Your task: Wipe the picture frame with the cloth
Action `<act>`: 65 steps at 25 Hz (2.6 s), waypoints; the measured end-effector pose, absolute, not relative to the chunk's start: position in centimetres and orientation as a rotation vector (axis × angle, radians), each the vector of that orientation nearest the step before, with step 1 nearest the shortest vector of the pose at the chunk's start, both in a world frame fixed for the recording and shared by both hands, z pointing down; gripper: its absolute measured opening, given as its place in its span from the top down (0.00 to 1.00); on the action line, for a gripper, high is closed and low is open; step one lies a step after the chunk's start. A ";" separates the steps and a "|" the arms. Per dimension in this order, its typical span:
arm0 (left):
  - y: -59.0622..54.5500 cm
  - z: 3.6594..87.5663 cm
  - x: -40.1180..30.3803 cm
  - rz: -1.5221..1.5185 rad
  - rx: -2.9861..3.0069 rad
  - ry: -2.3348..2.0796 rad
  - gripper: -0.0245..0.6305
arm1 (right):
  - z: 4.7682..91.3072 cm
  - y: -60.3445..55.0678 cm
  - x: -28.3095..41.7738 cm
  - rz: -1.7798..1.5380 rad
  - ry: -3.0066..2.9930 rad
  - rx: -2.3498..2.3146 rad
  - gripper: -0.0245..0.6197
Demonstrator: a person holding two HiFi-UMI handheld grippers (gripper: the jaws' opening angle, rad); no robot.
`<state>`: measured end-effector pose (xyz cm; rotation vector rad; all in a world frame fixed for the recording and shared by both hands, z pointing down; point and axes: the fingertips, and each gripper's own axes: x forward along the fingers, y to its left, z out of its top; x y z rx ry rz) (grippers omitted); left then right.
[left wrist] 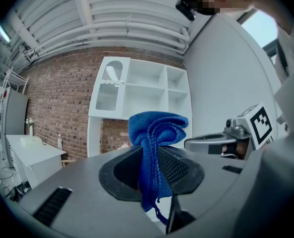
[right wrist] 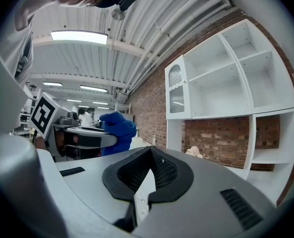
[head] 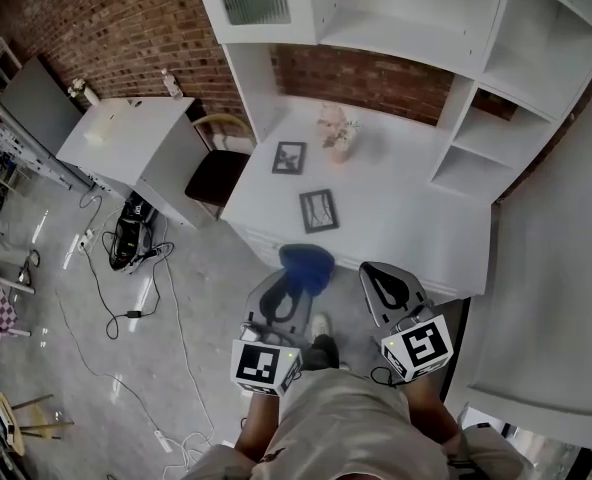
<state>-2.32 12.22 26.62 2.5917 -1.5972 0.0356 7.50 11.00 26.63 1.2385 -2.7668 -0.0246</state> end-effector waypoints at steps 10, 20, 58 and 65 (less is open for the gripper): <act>5.0 27.4 -4.3 0.044 2.592 -1.539 0.82 | 27.4 3.9 5.1 -0.002 -2.718 1.252 0.97; -0.7 29.1 -6.1 0.087 2.615 -1.446 0.82 | 29.5 -1.3 3.0 0.041 -2.620 1.304 0.97; -8.4 40.5 -4.5 0.286 2.583 -1.369 0.82 | 42.0 -9.1 4.7 0.241 -2.435 1.263 0.97; -9.8 43.7 -3.7 0.311 2.560 -1.372 0.82 | 45.4 -10.3 5.3 0.276 -2.407 1.222 0.97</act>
